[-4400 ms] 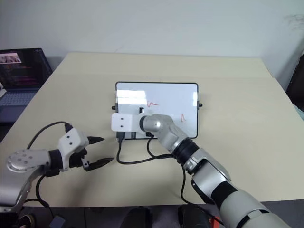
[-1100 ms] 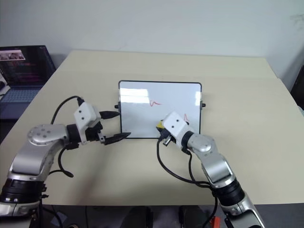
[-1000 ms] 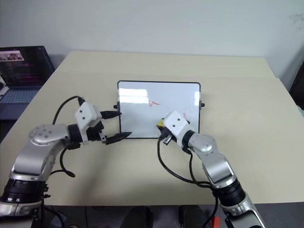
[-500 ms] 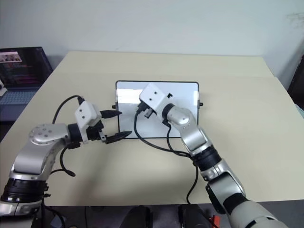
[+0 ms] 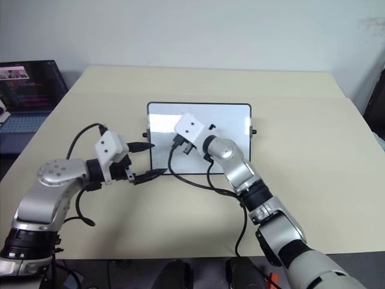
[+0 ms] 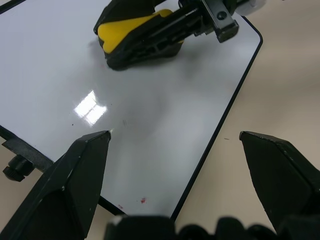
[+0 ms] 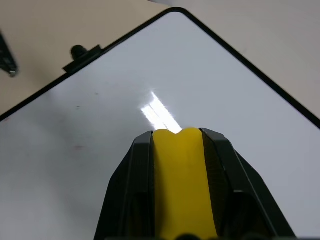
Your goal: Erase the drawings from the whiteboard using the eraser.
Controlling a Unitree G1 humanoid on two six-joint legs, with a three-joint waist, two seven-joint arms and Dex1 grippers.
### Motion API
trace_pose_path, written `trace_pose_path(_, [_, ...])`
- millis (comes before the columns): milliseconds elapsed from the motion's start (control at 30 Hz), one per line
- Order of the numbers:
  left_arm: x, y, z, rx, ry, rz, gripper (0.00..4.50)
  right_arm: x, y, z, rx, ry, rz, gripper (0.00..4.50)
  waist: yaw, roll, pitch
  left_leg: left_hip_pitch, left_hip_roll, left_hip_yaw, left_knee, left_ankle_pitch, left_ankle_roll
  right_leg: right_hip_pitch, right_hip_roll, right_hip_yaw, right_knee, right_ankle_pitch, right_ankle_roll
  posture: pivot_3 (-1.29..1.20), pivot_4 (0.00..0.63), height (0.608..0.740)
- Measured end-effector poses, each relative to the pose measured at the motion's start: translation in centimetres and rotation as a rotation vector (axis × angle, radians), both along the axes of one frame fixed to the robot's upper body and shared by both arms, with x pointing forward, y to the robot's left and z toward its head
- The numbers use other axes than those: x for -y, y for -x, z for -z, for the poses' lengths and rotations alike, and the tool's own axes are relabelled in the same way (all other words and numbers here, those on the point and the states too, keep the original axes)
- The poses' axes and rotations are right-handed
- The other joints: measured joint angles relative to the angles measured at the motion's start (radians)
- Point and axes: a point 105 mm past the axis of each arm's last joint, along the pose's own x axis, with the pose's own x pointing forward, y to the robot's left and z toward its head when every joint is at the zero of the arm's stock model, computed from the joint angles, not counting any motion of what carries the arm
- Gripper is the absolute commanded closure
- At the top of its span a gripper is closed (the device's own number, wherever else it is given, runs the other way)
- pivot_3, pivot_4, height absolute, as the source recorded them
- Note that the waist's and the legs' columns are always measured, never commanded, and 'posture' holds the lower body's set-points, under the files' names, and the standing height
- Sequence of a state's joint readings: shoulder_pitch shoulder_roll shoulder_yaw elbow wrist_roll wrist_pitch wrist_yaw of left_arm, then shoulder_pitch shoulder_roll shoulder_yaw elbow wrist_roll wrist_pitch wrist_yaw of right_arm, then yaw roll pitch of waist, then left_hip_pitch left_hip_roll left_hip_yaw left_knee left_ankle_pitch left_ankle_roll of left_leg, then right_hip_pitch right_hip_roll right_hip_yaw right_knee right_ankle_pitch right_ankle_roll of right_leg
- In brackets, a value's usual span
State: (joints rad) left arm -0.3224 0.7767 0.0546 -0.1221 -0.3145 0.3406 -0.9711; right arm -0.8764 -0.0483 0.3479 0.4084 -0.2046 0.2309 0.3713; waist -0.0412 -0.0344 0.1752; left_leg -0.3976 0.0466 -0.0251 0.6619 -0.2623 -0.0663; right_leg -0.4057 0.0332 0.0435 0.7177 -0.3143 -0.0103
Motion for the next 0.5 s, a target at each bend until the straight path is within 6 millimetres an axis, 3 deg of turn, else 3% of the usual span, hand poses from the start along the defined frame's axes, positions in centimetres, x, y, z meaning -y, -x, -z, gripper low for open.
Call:
trace_pose_path(200, [0.1, 0.0, -0.2, 0.004, 0.0, 0.005, 0.0, 0.9, 0.0, 0.2, -0.023, 0.027, -0.002, 3.51, 0.004, 0.0, 0.0, 0.0, 0.0, -0.001, 0.0, 0.0, 0.0, 0.0, 0.0, -0.001, 0.0, 0.0, 0.0, 0.0, 0.15, 0.74])
trace_pose_path(367, [0.2, -0.1, -0.5, 0.014, 0.0, 0.009, 0.0, 0.7, 1.1, 1.8, -0.076, 0.076, -0.055, 3.51, 0.006, 0.0, 0.0, 0.001, 0.0, 0.0, 0.0, 0.0, 0.0, 0.001, 0.0, 0.0, 0.001, 0.0, 0.0, 0.0, 0.15, 0.74])
trace_pose_path(500, [0.2, -0.2, -0.6, 0.015, 0.0, 0.014, 0.0, 0.6, 0.5, 1.1, -0.016, 0.053, -0.002, 3.51, 0.005, 0.0, 0.0, 0.002, 0.0, 0.0, 0.0, 0.0, 0.0, 0.001, 0.001, -0.001, 0.002, 0.001, -0.001, 0.0, 0.15, 0.74])
